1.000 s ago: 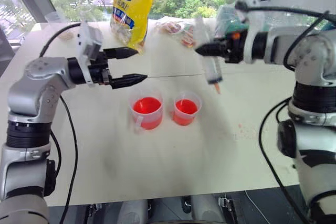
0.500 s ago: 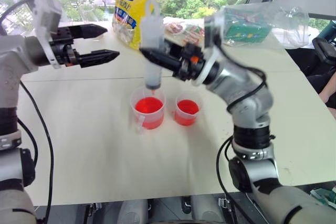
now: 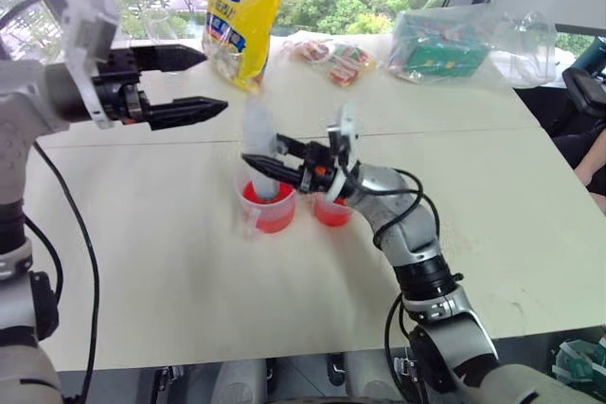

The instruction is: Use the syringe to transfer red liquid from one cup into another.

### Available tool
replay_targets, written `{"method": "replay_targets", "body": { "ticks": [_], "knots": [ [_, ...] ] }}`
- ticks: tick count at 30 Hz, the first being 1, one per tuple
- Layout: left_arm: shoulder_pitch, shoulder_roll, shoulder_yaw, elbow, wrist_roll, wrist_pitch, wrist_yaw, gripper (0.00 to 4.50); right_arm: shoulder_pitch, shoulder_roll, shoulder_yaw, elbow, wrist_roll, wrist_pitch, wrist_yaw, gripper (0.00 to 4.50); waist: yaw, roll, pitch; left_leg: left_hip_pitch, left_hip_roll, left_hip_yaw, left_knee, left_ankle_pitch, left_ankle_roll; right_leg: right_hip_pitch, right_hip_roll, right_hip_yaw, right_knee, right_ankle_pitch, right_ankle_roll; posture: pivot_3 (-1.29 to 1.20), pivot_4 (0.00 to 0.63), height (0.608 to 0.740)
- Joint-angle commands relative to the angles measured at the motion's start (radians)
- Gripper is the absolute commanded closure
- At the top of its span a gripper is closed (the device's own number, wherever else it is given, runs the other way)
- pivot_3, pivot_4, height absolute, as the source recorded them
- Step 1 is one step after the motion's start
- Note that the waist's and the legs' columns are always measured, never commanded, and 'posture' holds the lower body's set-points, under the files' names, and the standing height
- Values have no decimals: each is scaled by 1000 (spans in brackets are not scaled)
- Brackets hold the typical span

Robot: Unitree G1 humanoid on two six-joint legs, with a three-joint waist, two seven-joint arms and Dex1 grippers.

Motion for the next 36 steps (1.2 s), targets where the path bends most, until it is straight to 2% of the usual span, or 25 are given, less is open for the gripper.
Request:
{"method": "replay_targets", "body": {
  "ticks": [1,12,31,36],
  "knots": [
    [-4,-2,7,-29,-14,0,1,0,-5,1,7,-32,-1,-22,1,3152,0,0,0,0,0,0,0,0,0,0,0,0,0,0,0,0,150,740],
    [-5,-64,-42,-18,1,-17,-5,0,5,-15,23,-15,-17,-21,8,3152,2,0,0,1,0,0,0,0,-1,0,0,0,0,0,0,0,150,740],
    [76,-21,-31,-81,21,-19,-2,0,-13,-15,20,-4,-14,-13,7,3152,1,0,0,1,0,-1,0,1,-1,1,0,0,0,0,0,0,150,740],
    [65,-48,-48,-70,28,-33,24,0,-18,-15,24,-3,-16,-13,12,3152,1,0,0,1,0,-1,0,1,-1,1,0,0,0,0,0,0,150,740]
  ]
}}
